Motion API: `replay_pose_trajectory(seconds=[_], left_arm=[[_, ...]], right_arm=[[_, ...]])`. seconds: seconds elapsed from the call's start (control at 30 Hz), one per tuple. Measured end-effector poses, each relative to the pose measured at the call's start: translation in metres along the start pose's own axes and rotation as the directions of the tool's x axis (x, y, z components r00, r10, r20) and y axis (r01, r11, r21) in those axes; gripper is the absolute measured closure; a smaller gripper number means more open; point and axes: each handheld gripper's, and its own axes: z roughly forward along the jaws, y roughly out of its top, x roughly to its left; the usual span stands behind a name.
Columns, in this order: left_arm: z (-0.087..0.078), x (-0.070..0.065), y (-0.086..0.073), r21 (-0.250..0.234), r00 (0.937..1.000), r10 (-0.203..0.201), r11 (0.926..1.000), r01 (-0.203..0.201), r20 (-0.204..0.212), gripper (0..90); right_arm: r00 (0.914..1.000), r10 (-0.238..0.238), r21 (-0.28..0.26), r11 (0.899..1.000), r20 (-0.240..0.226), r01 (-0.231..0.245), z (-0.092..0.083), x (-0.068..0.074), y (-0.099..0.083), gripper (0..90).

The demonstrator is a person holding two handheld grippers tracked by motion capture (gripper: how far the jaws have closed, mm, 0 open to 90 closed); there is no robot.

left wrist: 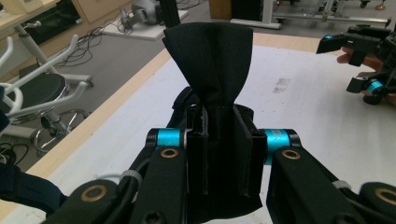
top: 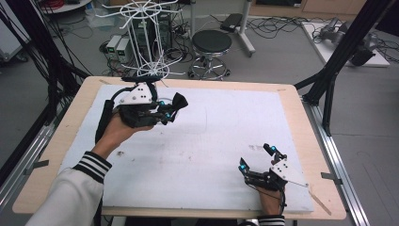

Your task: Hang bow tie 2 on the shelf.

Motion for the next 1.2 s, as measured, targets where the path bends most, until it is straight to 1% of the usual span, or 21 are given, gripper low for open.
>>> replay_pose_trajectory(seconds=[0.1, 0.13, 0.17, 0.2, 0.23, 0.27, 0.3, 0.37, 0.63, 0.67, 0.77, 0.8, 0.93, 0.97, 1.0, 1.2], left_arm=[[-0.002, 0.002, 0.004, -0.014, 1.0, -0.002, 0.9999, 0.002, -0.006, 76.6], [-0.002, 0.002, 0.006, -0.018, 1.0, 0.001, 0.9998, -0.001, -0.007, 76.6], [-0.003, 0.003, 0.007, -0.02, 1.0, -0.003, 0.9998, 0.003, -0.009, 76.6], [-0.003, 0.003, 0.008, -0.025, 0.9999, -0.004, 0.9997, 0.004, -0.014, 76.5], [-0.003, 0.004, 0.009, -0.022, 0.9998, -0.004, 0.9998, 0.003, -0.021, 76.6], [-0.003, 0.005, 0.01, -0.02, 0.9997, 0.0, 0.9998, 0.0, -0.023, 76.6], [-0.004, 0.005, 0.011, -0.025, 0.9995, -0.006, 0.9997, 0.005, -0.03, 76.6], [-0.005, 0.007, 0.012, -0.023, 0.9992, -0.006, 0.9997, 0.006, -0.04, 76.5], [-0.009, 0.014, 0.018, -0.041, 0.998, -0.034, 0.9986, 0.032, -0.054, 76.6], [-0.009, 0.015, 0.019, -0.051, 0.9977, -0.046, 0.9978, 0.044, -0.05, 76.6], [-0.008, 0.016, 0.021, -0.047, 0.9974, -0.046, 0.998, 0.043, -0.056, 76.6], [-0.008, 0.016, 0.022, -0.048, 0.9973, -0.046, 0.9979, 0.044, -0.057, 76.6], [-0.006, 0.016, 0.025, -0.042, 0.9975, -0.042, 0.9983, 0.04, -0.057, 76.6], [-0.005, 0.016, 0.026, -0.044, 0.9973, -0.046, 0.9981, 0.044, -0.057, 76.5], [-0.005, 0.017, 0.026, -0.037, 0.9973, -0.043, 0.9985, 0.041, -0.06, 76.6], [-0.002, 0.02, 0.032, -0.042, 0.996, -0.059, 0.9975, 0.056, -0.066, 76.6]], right_arm=[[1.0, 0.0, 0.0, 1.0, 0.0, 0.0, 0.0, 0.0, 0.0, 0.6], [0.9999, -0.01, -0.005, 1.0, 0.002, 0.01, 0.0, -0.001, 0.0, 0.6], [1.0, 0.001, 0.001, 1.0, 0.0, -0.001, 0.0, 0.0, 0.0, 0.7], [1.0, -0.008, -0.004, 1.0, 0.002, 0.008, 0.0, -0.001, 0.0, 0.6], [1.0, -0.009, -0.005, 1.0, 0.002, 0.009, 0.0, -0.001, 0.0, 0.7], [1.0, 0.0, 0.001, 1.0, 0.0, 0.0, 0.0, 0.0, 0.0, 0.7], [0.9999, -0.01, -0.005, 1.0, 0.002, 0.01, 0.0, -0.001, 0.0, 0.7], [1.0, -0.009, -0.004, 1.0, 0.002, 0.009, 0.0, -0.001, 0.0, 0.7], [1.0, -0.009, -0.005, 1.0, 0.003, 0.009, 0.0, -0.001, 0.0, 0.7], [1.0, -0.009, -0.006, 1.0, 0.002, 0.009, 0.0, -0.001, 0.0, 0.6], [1.0, 0.001, 0.0, 1.0, 0.0, -0.001, 0.0, 0.0, 0.0, 0.7], [0.9999, -0.01, -0.005, 1.0, 0.003, 0.01, 0.0, -0.001, 0.0, 0.6], [1.0, -0.009, -0.006, 1.0, 0.002, 0.009, 0.0, -0.001, 0.0, 0.6], [0.9999, -0.012, -0.007, 1.0, 0.002, 0.012, 0.0, -0.001, 0.0, 0.6], [1.0, -0.009, -0.006, 1.0, 0.001, 0.009, 0.0, -0.001, 0.0, 0.6], [1.0, -0.005, -0.004, 1.0, 0.0, 0.005, 0.0, -0.001, 0.0, 0.6]])
